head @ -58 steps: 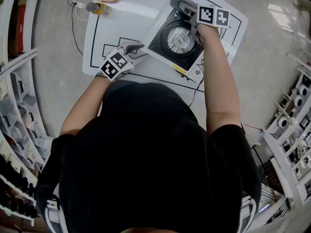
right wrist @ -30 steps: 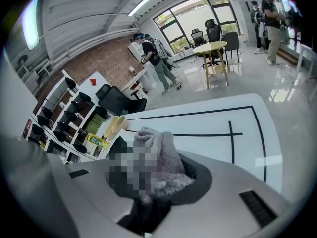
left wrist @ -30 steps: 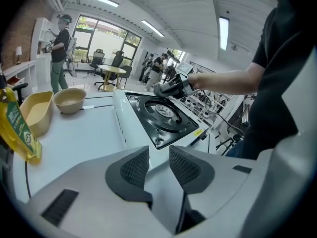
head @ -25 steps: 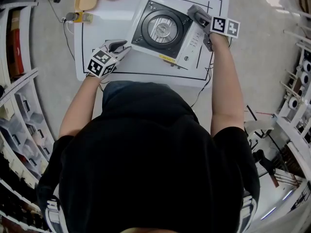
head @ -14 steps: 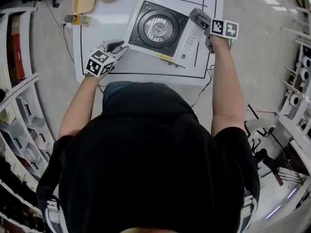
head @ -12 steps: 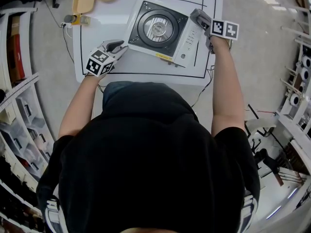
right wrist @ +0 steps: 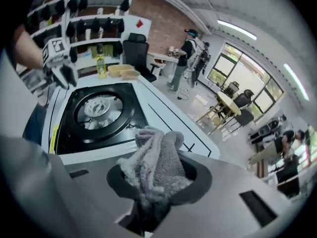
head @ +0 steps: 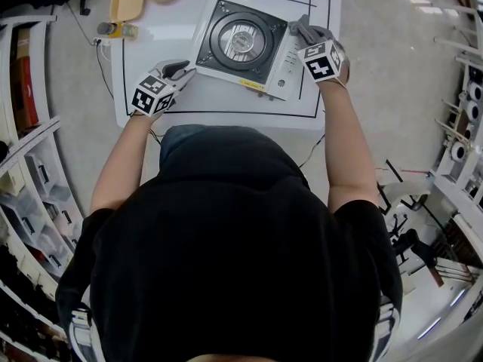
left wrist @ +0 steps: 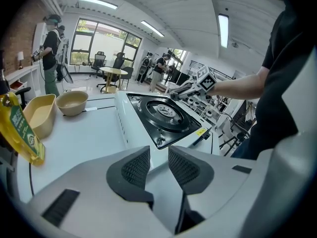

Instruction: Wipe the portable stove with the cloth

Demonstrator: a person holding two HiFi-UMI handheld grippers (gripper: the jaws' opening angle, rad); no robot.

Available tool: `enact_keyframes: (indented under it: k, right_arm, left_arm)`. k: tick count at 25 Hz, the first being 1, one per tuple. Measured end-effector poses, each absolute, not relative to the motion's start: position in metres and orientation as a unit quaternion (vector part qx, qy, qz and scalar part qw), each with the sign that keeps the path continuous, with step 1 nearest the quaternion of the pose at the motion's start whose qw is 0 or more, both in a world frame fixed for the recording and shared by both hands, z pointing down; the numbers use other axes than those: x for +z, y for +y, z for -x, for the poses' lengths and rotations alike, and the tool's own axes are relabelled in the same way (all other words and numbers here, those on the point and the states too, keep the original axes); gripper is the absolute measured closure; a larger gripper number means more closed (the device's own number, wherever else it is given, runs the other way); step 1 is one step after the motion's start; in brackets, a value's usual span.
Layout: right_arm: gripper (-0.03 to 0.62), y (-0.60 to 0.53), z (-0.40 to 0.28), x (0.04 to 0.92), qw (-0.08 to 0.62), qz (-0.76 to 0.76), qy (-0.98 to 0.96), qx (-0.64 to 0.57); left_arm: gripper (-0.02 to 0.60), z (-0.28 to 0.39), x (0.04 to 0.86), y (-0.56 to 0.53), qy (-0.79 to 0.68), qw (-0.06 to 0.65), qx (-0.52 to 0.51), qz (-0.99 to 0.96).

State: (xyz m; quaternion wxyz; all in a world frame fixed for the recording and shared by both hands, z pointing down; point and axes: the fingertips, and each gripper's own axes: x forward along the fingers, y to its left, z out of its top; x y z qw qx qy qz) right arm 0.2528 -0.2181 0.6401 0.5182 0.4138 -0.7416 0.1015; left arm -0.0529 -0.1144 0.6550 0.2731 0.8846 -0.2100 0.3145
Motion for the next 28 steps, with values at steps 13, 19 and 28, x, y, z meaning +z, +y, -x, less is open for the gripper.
enact_keyframes:
  k: [13,19,28]
  right_arm:
    - [0.477,-0.143,-0.226,0.650,0.563,-0.364,-0.742,0.033]
    - [0.477,-0.104,-0.216,0.649,0.563,-0.353,-0.747,0.040]
    - [0.477,-0.040,-0.205,0.646,0.552,-0.333,-0.762,0.062]
  left_arm:
    - [0.454,0.053,0.652,-0.112,-0.233,0.274,0.301,-0.883]
    - [0.454,0.054,0.651,-0.109,-0.242,0.271,0.300,-0.882]
    - [0.439,0.052,0.647,-0.099,-0.264,0.272,0.297,-0.877]
